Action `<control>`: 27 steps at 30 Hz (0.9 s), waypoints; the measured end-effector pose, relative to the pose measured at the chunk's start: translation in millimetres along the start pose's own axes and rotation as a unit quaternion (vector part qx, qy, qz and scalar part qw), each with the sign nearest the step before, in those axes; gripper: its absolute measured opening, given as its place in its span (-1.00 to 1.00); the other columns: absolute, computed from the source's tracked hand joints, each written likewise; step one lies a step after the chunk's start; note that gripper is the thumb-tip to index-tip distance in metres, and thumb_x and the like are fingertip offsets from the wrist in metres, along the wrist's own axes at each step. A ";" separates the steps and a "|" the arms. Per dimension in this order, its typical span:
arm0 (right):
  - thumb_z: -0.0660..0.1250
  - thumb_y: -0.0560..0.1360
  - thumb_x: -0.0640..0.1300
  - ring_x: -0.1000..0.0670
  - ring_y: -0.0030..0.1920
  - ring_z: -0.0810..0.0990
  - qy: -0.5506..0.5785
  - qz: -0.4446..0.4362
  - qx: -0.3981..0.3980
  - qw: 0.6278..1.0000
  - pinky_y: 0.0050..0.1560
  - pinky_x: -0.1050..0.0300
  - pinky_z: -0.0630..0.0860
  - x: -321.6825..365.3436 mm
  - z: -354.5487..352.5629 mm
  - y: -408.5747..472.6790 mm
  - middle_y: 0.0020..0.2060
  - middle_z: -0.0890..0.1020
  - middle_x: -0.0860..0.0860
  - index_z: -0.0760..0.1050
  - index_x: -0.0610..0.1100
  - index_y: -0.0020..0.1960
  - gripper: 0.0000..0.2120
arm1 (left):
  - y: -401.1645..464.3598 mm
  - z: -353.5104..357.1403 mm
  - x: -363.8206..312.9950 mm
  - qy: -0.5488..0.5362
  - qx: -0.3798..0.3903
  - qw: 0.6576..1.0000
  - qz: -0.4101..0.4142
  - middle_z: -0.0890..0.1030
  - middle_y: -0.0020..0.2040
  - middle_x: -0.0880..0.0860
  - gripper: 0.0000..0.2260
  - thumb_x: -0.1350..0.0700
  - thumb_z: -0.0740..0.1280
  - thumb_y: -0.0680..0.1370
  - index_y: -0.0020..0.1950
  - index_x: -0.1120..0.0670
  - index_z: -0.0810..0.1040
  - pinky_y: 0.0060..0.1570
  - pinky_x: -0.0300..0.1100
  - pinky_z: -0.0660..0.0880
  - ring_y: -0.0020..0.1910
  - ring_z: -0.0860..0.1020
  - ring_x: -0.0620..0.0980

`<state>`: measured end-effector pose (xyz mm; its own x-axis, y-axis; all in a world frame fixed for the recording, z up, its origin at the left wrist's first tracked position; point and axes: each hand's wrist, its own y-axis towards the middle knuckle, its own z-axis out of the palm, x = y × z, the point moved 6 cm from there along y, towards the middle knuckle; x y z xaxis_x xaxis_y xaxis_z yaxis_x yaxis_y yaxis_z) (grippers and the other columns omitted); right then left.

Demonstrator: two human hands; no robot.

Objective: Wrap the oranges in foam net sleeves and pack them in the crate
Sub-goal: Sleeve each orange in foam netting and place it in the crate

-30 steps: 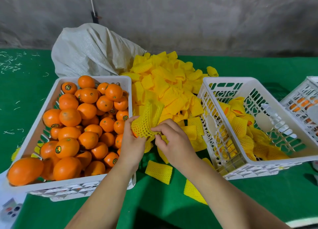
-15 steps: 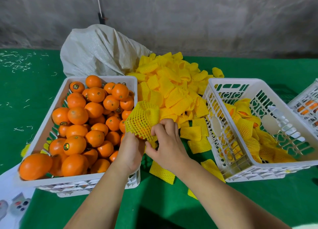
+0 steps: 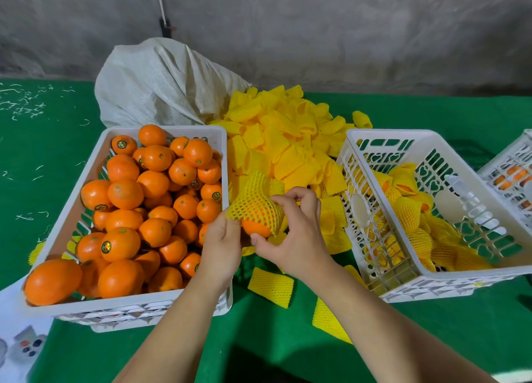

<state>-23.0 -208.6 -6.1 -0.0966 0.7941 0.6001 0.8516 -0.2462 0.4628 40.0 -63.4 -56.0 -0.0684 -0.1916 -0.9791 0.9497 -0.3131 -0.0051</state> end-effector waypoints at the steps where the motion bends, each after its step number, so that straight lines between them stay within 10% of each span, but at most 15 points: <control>1: 0.52 0.28 0.22 -0.08 0.34 0.36 0.027 0.013 -0.002 1.000 0.24 0.02 0.49 -2.2 -1.6 -0.2 0.27 0.29 0.04 0.49 -0.05 0.31 -0.31 | -0.2 1.3 -1.2 0.025 -0.010 0.999 0.017 0.72 0.04 0.19 -0.69 0.10 0.14 0.74 0.20 -0.05 0.68 0.01 0.23 0.68 0.05 0.67 0.32; 4: 0.50 0.30 0.16 0.09 0.36 0.40 0.115 0.060 -0.028 0.991 0.20 0.29 0.46 -10.2 -9.8 1.3 0.32 0.33 0.06 0.45 -0.09 0.31 -0.34 | -2.1 7.6 -3.6 0.112 -0.026 0.992 0.055 0.69 -0.12 0.16 -0.73 0.20 0.21 0.75 0.12 -0.03 0.69 -0.15 0.32 0.61 -0.16 0.62 0.32; 7: 0.51 0.33 0.12 0.19 0.31 0.43 0.152 0.112 -0.050 0.981 0.20 0.39 0.41 -21.3 -17.1 2.7 0.29 0.42 0.07 0.36 -0.06 0.36 -0.31 | -10.2 14.2 -6.4 0.213 -0.010 0.971 0.111 0.68 -0.16 -0.11 -0.80 0.11 0.31 0.72 0.15 -0.16 0.68 -0.24 0.00 0.57 -0.23 0.61 0.00; 12: 0.61 0.39 -0.13 0.00 0.32 0.46 0.171 0.154 -0.043 0.972 0.24 0.05 0.54 -29.2 -6.8 -5.6 0.29 0.41 -0.01 0.28 0.00 0.40 -0.28 | -18.7 17.9 -8.2 0.234 0.013 0.960 0.151 0.68 0.04 -0.10 -0.79 0.03 0.34 0.70 0.31 -0.11 0.65 -0.11 -0.18 0.55 -0.03 0.63 -0.03; 18: 0.55 0.37 -0.11 0.20 0.44 0.31 0.213 0.095 -0.011 0.973 0.34 0.34 0.38 -2.6 -4.5 -3.9 0.34 0.26 0.18 0.26 0.06 0.49 -0.21 | -17.5 17.6 -9.1 0.084 0.058 0.994 0.034 0.57 0.20 -0.29 -0.44 -0.48 0.21 0.56 0.42 -0.18 0.46 0.12 -0.22 0.58 0.21 0.59 -0.21; 21: 0.43 0.41 0.13 0.11 0.53 0.26 0.330 0.082 0.070 0.938 0.41 0.17 0.42 13.6 1.2 -4.7 0.47 0.20 0.18 0.17 0.26 0.52 -0.25 | -13.3 15.5 -11.7 0.116 0.062 0.991 0.040 0.55 0.27 -0.24 -0.52 -0.36 0.38 0.53 0.39 -0.23 0.44 0.12 -0.20 0.56 0.25 0.59 -0.16; 24: 0.50 0.33 0.27 0.02 0.49 0.37 0.408 0.228 -0.009 0.884 0.35 -0.01 0.53 5.8 8.2 -1.6 0.53 0.24 0.15 0.15 0.47 0.45 -0.19 | -12.9 9.8 -8.5 0.040 0.049 0.998 0.028 0.62 0.22 -0.21 -0.51 -0.18 0.54 0.47 0.36 -0.19 0.51 0.06 -0.21 0.61 0.13 0.64 -0.21; 27: 0.60 0.27 0.27 -0.03 0.40 0.53 0.448 0.304 0.068 0.838 0.38 -0.21 0.51 1.3 34.4 0.4 0.47 0.48 0.06 0.27 0.24 0.53 -0.09 | -11.4 1.9 -8.6 0.014 0.018 0.999 0.046 0.57 0.22 -0.11 -0.47 0.04 0.56 0.47 0.41 -0.05 0.50 0.04 -0.27 0.61 0.06 0.58 -0.35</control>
<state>-5.1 -188.6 -27.5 0.0807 -0.2055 0.9753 0.9288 -0.3397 -0.1484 29.2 -59.9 -47.0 0.0280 -0.1955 -0.9803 0.9403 -0.3277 0.0922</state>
